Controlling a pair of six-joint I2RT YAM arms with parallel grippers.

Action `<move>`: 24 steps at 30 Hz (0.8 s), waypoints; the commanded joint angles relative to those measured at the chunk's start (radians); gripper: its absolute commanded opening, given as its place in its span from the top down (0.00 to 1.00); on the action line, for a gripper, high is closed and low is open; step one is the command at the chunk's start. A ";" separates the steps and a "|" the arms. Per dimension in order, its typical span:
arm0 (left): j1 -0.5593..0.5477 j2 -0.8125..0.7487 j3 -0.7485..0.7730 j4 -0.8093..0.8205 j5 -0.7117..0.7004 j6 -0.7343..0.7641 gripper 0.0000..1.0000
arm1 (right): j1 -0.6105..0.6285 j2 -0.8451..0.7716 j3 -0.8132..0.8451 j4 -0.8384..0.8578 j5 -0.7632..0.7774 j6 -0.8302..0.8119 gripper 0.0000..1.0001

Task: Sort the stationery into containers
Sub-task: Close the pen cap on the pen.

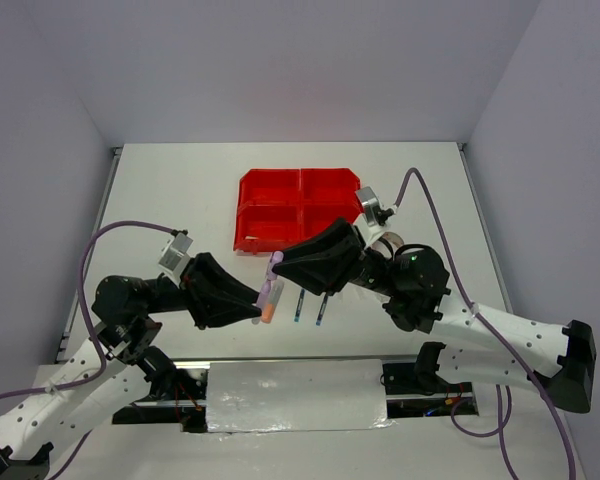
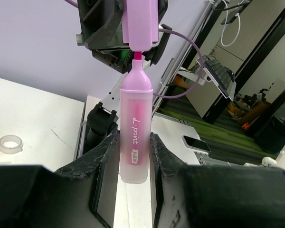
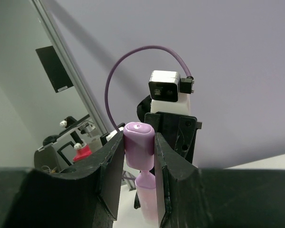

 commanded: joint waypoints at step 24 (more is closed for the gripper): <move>-0.003 -0.010 0.026 0.027 -0.020 0.052 1.00 | 0.009 0.014 -0.037 0.072 -0.013 -0.003 1.00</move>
